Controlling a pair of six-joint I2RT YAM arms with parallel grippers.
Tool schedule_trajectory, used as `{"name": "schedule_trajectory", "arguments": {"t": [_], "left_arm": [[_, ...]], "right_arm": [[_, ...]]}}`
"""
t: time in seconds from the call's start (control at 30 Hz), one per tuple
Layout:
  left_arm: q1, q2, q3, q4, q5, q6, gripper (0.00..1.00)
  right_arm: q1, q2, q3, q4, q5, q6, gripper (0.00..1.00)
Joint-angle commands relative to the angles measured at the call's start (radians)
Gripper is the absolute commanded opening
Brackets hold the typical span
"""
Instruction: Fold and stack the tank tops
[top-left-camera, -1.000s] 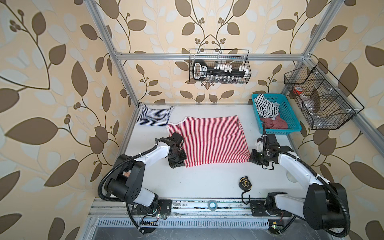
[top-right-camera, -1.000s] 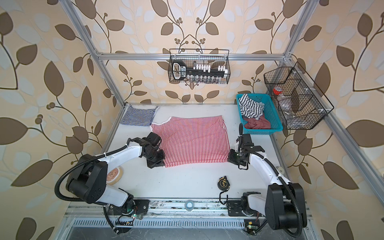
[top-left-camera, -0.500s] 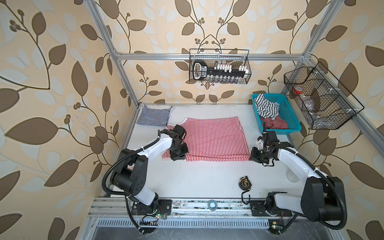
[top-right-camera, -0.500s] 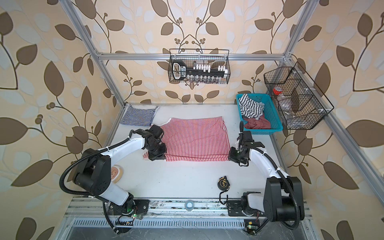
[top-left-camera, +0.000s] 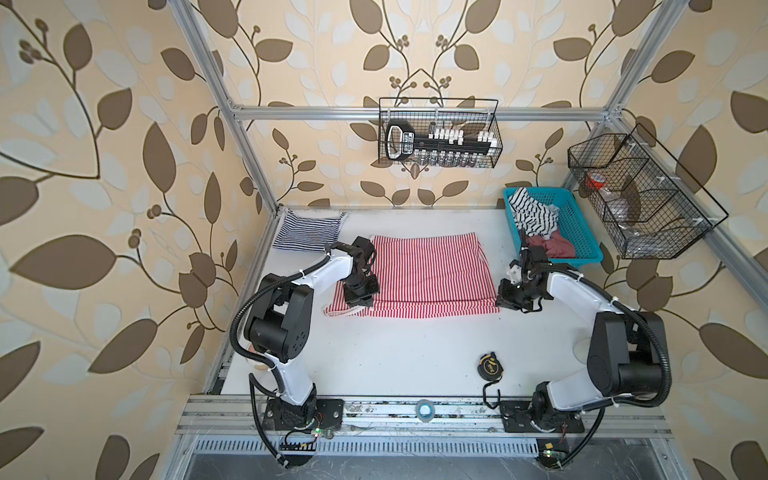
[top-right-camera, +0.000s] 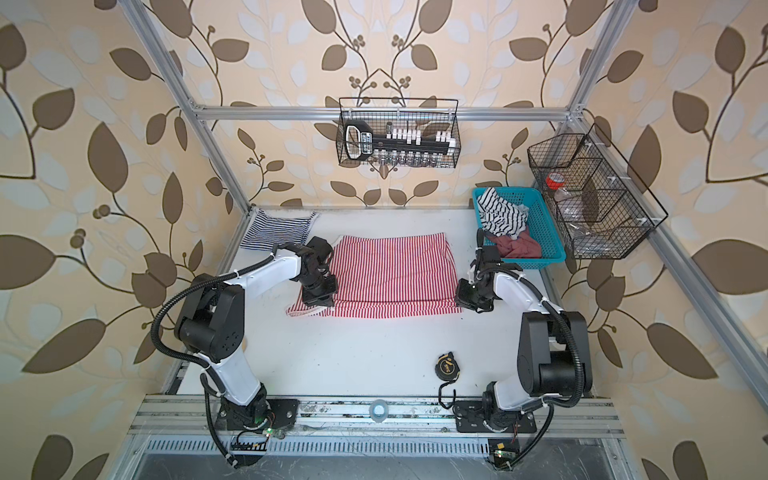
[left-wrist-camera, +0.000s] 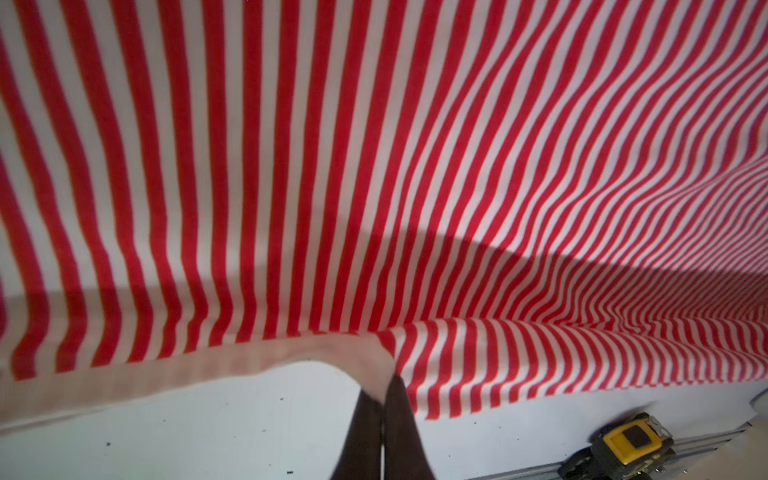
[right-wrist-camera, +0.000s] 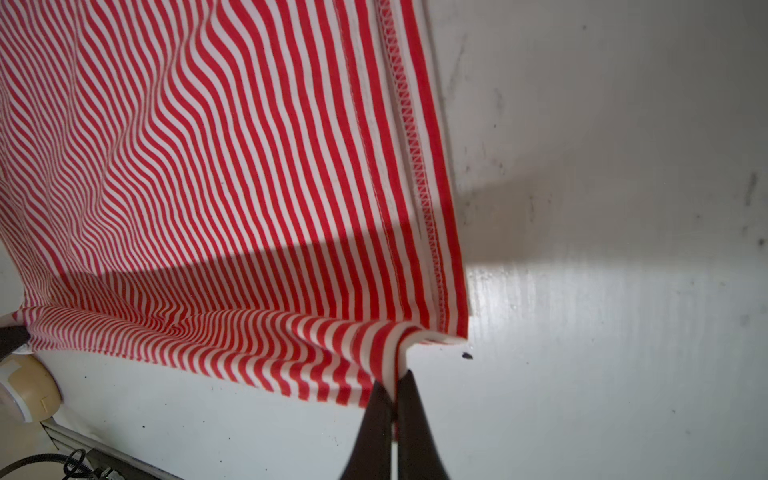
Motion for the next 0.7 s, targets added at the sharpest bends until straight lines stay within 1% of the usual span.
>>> {"name": "schedule_trajectory", "arguments": {"t": [0.0, 0.2, 0.67], "left_arm": [[0.025, 0.016, 0.057, -0.046, -0.023, 0.037, 0.0], [0.051, 0.055, 0.11, -0.05, -0.004, 0.052, 0.0], [0.065, 0.187, 0.227, -0.081, 0.015, 0.097, 0.0]], "right_arm": [[-0.01, 0.04, 0.048, -0.008, -0.016, -0.03, 0.0], [-0.011, 0.107, 0.096, -0.004, -0.034, -0.027, 0.0], [-0.023, 0.225, 0.169, 0.002, -0.044, -0.01, 0.0]]}}
